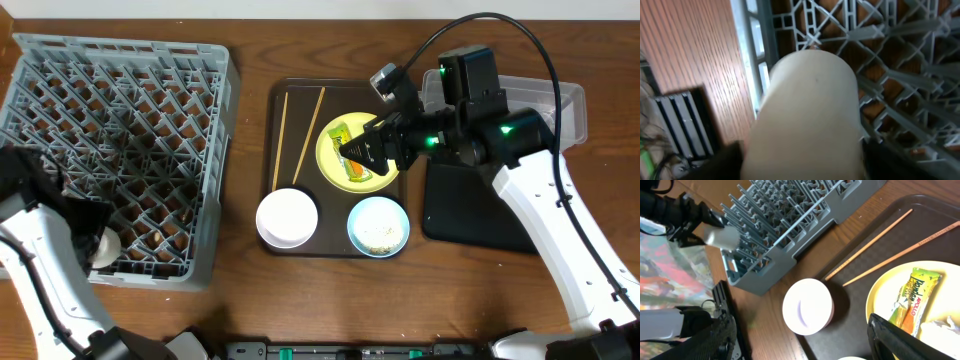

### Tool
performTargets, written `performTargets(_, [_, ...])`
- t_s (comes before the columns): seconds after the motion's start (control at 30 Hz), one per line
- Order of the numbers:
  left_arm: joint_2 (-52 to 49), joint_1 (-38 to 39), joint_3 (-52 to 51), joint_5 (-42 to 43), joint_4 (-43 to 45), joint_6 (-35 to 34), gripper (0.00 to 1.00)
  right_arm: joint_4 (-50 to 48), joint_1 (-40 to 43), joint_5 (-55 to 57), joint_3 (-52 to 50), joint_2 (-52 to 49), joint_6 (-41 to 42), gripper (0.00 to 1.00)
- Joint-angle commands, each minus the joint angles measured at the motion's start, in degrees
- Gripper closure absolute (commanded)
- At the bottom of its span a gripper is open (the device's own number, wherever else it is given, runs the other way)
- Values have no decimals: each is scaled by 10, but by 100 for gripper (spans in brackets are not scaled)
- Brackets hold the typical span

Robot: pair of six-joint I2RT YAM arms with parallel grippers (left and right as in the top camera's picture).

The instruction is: Sort waste into correct bins and load items into the dishwasher

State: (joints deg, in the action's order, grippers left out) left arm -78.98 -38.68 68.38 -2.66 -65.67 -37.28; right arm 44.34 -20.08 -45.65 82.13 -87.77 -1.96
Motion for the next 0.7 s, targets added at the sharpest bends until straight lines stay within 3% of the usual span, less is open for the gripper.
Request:
performTargets(0.0, [2,-17,-2,42,2,16,4,1,-2,6,6,4,-9,18])
performTargets(0.17, [3,-17,0,75,2,23,0,1,-2,6,6,4,-9,18])
performTargets(0.27, [8,-15,16,163,3,78,9,5,-3,7,6,4,-9,18])
performTargets(0.37, [23,-1,38,254,3,145,9,3,-4,19,6,4,-8,18])
performTargets(0.5, [64,58,61,317,5,239,10,1,-26,160,6,2,66,21])
performTargets(0.67, [125,196,62,320,18,325,13,-7,-90,323,6,-28,148,25])
